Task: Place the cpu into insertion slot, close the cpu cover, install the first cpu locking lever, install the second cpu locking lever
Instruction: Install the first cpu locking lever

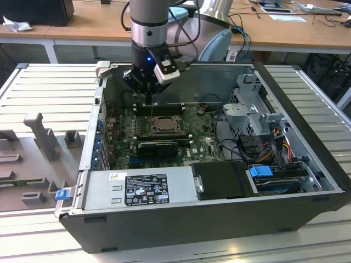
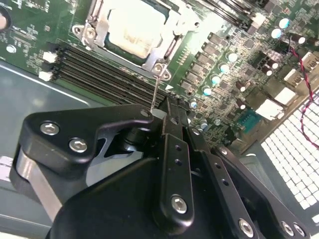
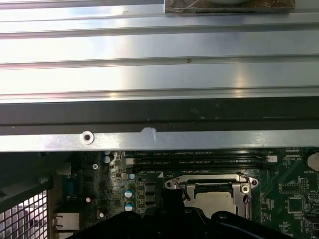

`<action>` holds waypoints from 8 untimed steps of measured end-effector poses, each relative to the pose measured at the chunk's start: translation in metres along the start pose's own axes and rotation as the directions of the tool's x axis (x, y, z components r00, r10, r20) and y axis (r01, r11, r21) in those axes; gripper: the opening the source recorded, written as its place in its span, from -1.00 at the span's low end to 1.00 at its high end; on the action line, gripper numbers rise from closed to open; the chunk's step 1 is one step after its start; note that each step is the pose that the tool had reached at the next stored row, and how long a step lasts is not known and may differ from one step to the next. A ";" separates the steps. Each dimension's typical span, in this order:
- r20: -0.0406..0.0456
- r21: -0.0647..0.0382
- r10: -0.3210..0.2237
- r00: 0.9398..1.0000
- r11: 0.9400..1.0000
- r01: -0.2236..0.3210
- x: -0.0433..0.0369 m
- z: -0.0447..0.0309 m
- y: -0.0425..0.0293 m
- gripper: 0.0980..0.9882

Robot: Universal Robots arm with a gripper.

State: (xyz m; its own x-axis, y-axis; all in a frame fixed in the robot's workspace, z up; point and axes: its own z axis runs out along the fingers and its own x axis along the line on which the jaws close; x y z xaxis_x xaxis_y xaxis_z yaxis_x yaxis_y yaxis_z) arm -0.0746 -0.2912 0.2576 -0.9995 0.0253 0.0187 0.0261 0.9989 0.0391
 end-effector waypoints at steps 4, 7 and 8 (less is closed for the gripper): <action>0.000 0.000 0.000 1.000 1.000 0.000 -0.0022 0.0000 0.0001 -0.98; 0.000 0.000 0.000 1.000 1.000 0.000 -0.0033 0.0000 0.0001 -0.98; 0.000 0.000 0.000 1.000 1.000 0.000 -0.0037 0.0000 0.0001 -0.98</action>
State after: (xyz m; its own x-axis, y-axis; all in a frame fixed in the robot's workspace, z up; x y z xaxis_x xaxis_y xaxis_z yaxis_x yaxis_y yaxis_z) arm -0.0709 -0.2912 0.2575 -0.9995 0.0253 0.0187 0.0261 0.9989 0.0392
